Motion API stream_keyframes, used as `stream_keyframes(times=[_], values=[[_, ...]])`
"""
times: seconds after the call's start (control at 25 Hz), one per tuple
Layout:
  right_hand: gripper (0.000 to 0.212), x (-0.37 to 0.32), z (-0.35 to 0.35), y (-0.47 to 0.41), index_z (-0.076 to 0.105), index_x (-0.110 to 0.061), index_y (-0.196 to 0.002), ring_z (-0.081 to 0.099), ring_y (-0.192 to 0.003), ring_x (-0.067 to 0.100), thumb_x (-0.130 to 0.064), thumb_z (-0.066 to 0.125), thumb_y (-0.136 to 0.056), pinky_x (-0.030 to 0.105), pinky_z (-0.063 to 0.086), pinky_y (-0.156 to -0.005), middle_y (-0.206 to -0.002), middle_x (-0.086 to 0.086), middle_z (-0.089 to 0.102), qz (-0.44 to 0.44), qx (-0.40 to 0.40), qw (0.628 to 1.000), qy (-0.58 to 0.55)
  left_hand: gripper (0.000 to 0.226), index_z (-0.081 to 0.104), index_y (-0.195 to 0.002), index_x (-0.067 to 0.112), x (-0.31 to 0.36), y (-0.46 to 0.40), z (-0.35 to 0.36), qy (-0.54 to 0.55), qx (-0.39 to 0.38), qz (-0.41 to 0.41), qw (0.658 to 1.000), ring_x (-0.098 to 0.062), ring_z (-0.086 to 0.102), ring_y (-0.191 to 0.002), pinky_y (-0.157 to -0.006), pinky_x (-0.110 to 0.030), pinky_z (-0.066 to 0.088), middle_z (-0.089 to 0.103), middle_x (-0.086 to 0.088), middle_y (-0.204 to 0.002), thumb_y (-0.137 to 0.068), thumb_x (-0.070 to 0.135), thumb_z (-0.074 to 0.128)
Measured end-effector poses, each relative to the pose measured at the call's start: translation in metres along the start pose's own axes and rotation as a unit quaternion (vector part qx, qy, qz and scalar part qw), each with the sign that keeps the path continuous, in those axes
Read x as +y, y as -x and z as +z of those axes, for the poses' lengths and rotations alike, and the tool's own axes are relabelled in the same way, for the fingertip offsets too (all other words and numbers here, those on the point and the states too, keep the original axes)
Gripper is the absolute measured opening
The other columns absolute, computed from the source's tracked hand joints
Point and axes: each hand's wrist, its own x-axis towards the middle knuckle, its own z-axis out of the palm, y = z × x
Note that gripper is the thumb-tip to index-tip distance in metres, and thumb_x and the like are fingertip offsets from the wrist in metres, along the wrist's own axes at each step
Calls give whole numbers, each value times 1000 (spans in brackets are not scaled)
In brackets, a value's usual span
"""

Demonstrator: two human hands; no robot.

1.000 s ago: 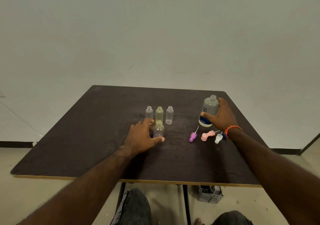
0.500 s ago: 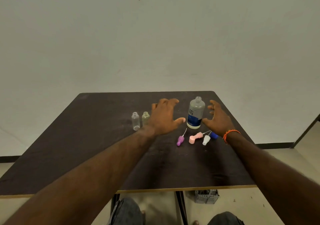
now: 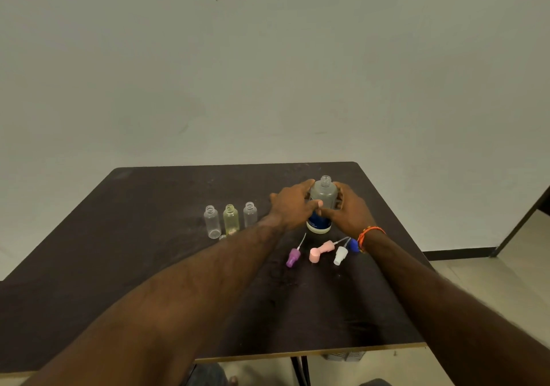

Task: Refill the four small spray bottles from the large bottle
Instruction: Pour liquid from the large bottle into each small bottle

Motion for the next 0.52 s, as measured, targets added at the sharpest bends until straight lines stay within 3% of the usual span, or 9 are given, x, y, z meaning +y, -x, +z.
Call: stream_keyframes(times=[0.24, 0.4, 0.52], values=[[68, -37, -11, 14, 53, -29, -129, 65, -104, 14, -50, 82, -72, 41, 55, -92, -121, -7, 67, -45, 52, 998, -1, 66, 43, -157, 33, 5, 19, -33, 25, 53, 25, 998, -16, 54, -138, -115, -51, 28, 65, 7, -142, -96, 53, 62], [67, -72, -10, 39, 58, -28, -126, 66, -100, 8, -52, 85, -69, 35, 56, -90, -118, -9, 69, -74, 44, 996, -9, 70, 53, -145, 40, -6, 46, -62, 27, 59, 59, 996, -7, 64, -124, -111, -59, 40, 71, 17, -130, -83, 73, 51], [67, -90, 4, 66, 56, -28, -125, 65, -99, 9, -53, 84, -70, 33, 56, -89, -117, -11, 66, -89, 27, 996, -6, 64, 56, -144, 32, -15, 78, -80, 23, 70, 55, 996, -11, 66, -122, -113, -59, 39, 72, 10, -128, -88, 62, 63]])
